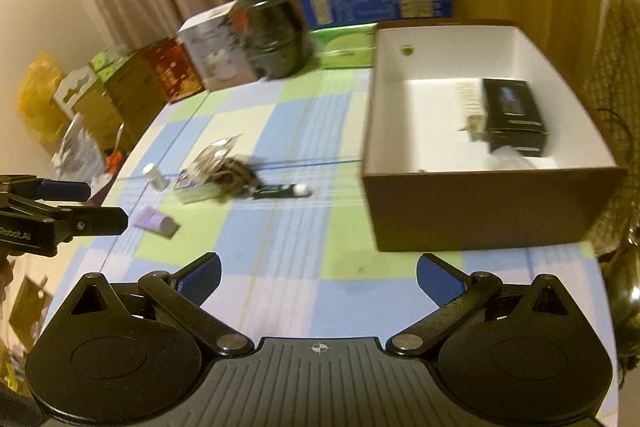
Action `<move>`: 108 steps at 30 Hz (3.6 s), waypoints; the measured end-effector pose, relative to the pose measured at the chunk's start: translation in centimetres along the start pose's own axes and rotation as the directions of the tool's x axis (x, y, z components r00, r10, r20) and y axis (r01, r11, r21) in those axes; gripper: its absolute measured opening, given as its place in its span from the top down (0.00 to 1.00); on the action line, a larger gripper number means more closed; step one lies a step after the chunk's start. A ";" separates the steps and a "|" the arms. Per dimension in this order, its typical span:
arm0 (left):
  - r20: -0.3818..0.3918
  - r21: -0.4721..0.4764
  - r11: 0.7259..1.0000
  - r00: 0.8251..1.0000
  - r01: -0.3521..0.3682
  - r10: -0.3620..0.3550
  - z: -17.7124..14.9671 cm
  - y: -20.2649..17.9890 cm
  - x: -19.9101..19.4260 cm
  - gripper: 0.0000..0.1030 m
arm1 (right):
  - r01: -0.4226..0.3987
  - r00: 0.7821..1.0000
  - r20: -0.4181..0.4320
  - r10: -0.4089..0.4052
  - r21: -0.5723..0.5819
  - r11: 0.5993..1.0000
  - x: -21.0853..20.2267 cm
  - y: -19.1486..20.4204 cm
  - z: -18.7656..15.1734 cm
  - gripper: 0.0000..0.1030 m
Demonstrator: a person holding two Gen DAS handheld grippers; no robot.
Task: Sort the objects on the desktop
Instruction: 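Withdraw both open tools from the brown box back over the table, then move the left tool to the purple tube while the right tool approaches the cotton swab bag, then close the left tool on the purple tube while the right tool grasps the cotton swab bag, then lift and carry the tube in the left tool and swab bag in the right tool to the brown box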
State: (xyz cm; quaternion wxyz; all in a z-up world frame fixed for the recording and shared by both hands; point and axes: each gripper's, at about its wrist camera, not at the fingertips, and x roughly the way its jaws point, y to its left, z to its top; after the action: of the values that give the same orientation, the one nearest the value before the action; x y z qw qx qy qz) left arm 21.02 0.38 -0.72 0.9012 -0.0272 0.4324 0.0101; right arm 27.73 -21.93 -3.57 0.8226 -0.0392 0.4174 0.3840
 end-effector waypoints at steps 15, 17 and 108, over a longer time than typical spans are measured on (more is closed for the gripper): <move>-0.075 -0.152 0.982 0.992 -0.113 0.103 -2.7 7.7 0.2 0.03 | -0.070 0.997 -0.034 0.067 -0.083 0.994 5.3 5.6 1.3 0.02; -0.094 -0.177 0.975 0.989 -0.131 0.116 -2.9 8.7 0.8 0.03 | -0.061 0.998 -0.036 0.058 -0.097 0.993 6.2 6.1 1.5 0.02; -0.217 -0.093 0.983 0.966 -0.161 0.137 -1.7 16.2 15.4 0.74 | -0.093 0.995 -0.049 0.090 -0.074 0.993 21.2 9.4 7.5 0.81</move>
State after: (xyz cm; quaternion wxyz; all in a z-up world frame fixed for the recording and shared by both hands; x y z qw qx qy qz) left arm 28.65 16.34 -14.43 0.8444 -0.0451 0.5246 0.0988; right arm 33.94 0.26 -11.46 0.7923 -0.0602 0.4224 0.4361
